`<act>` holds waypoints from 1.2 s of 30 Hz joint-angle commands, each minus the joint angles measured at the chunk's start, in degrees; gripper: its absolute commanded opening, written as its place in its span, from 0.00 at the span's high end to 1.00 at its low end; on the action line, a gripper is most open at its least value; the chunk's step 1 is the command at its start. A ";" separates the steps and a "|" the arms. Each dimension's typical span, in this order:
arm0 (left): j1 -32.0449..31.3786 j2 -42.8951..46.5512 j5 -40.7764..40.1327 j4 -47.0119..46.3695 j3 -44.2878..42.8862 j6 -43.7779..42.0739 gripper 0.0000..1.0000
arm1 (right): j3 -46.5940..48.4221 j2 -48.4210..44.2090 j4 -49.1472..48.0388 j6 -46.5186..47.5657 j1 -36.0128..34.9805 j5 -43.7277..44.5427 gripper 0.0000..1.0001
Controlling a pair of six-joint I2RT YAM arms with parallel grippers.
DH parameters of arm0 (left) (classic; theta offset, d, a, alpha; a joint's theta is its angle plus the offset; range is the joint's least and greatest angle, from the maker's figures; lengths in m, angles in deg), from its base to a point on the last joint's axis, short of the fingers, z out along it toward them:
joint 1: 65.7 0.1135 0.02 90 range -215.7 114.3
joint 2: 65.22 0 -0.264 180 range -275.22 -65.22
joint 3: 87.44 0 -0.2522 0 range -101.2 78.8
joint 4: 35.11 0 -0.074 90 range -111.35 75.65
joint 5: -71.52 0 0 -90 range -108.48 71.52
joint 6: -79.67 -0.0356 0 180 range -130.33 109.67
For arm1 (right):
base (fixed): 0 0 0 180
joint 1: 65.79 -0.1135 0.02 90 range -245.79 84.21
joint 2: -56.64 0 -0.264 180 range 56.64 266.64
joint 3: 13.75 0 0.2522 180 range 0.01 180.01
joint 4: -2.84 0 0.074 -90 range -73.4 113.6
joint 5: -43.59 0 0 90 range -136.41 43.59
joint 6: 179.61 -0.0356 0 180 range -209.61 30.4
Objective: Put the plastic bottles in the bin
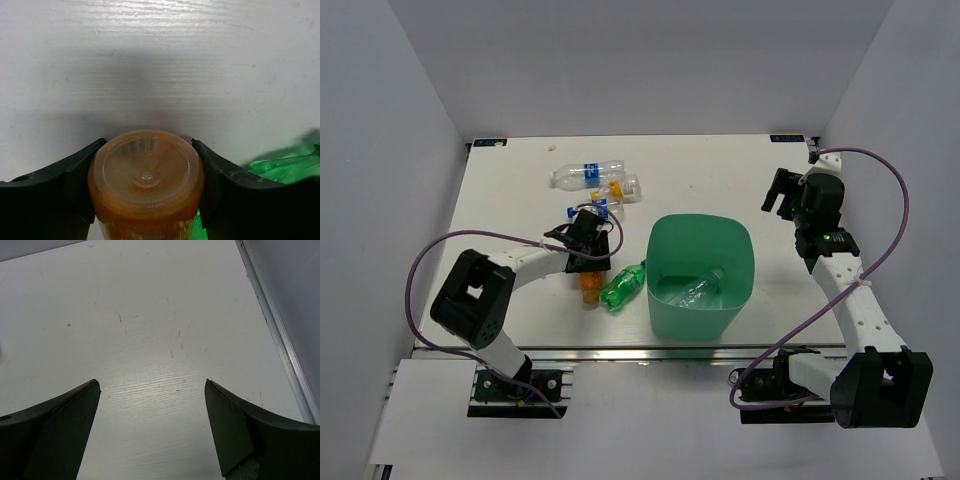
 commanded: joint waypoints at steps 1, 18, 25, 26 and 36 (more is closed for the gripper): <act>0.16 3.23 -2.68 2.99 -0.84 2.45 0.48 | 1.47 -0.27 -1.08 0.24 0.15 -0.56 0.11; -9.13 11.16 1.55 7.82 -40.38 -9.40 0.75 | 0.94 -3.17 -1.25 0.77 0.06 -2.76 0.11; -21.19 7.98 14.86 7.31 -45.68 -12.75 0.75 | 0.42 -3.52 -1.69 1.03 0.15 -2.67 0.11; -21.72 8.24 18.89 5.91 -45.06 -13.10 0.69 | 0.42 -3.43 -1.69 1.03 0.15 -2.67 0.11; -23.75 9.91 12.99 5.81 -41.37 -14.24 0.02 | 0.24 -3.69 -1.52 1.04 0.15 -2.59 0.11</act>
